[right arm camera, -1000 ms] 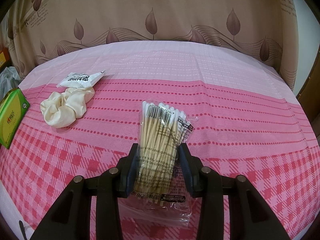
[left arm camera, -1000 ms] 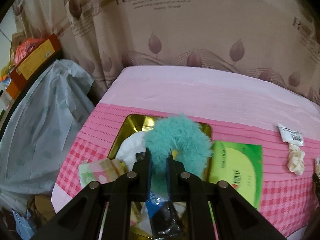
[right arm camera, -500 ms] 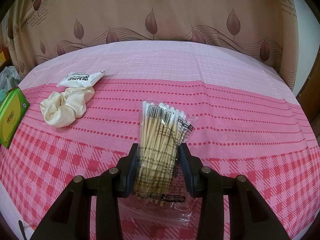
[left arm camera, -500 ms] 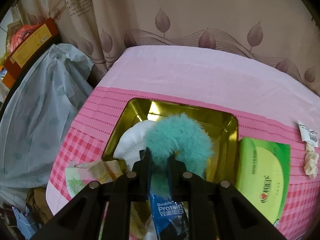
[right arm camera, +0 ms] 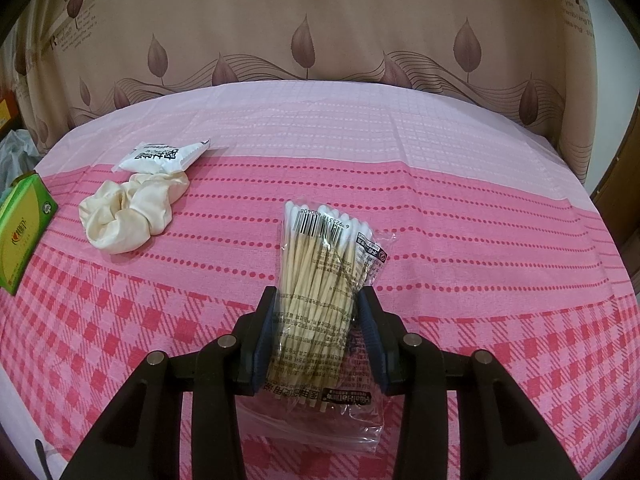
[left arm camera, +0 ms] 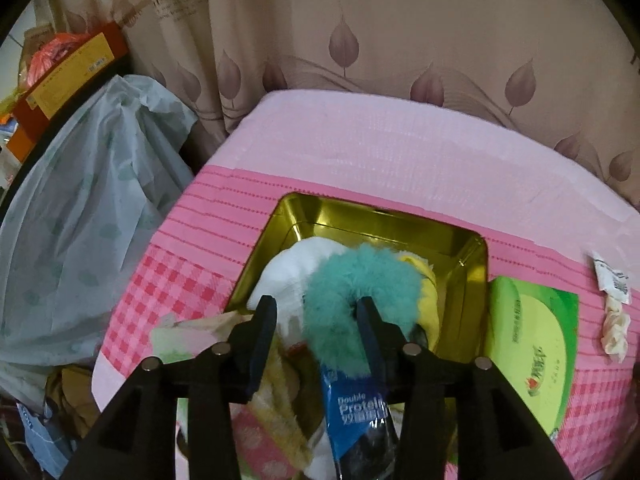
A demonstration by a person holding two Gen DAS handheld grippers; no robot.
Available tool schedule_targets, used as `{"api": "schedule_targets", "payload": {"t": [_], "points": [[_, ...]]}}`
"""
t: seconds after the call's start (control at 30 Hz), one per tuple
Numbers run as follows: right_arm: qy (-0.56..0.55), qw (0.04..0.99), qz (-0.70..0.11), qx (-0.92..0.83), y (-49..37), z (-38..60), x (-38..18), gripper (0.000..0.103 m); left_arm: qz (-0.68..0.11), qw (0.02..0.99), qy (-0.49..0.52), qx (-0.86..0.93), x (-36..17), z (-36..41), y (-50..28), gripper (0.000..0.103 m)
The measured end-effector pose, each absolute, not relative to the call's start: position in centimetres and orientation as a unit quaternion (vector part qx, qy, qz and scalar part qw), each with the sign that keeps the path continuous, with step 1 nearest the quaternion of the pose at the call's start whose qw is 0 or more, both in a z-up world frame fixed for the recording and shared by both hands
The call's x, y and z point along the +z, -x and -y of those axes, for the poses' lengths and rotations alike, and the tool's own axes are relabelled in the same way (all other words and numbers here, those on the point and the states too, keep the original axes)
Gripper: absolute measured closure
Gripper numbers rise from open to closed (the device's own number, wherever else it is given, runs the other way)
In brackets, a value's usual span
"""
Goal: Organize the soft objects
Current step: 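Carry the swab pack into the gold tin and open the right tool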
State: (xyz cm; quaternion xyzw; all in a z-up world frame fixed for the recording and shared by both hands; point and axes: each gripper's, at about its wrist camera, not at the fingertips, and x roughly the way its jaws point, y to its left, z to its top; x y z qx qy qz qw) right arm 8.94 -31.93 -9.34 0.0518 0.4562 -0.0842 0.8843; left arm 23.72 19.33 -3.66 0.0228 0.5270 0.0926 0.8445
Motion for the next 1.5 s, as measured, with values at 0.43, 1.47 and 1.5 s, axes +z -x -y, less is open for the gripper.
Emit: {"api": "schedule_targets", "payload": {"t": [0.43,1.47,1.5], "points": [[-0.048,0.884,-0.457,-0.085,-9.0,31.9,-9.3,0.065,-0.451,0.882,-0.072,0.113,0.1,-19.3,-14.1,0.054],[-0.006,0.916,-0.401,0.028,-11.6,16.2,-0.9,0.077,-0.432,0.878,0.003,0.207,-1.4,-26.7,-8.6,0.053],[-0.004,0.916,-0.4,0.039,-11.7,15.1,-0.6,0.077,-0.431,0.878,0.004,0.21,-1.4,-26.8,-8.6,0.053]]}}
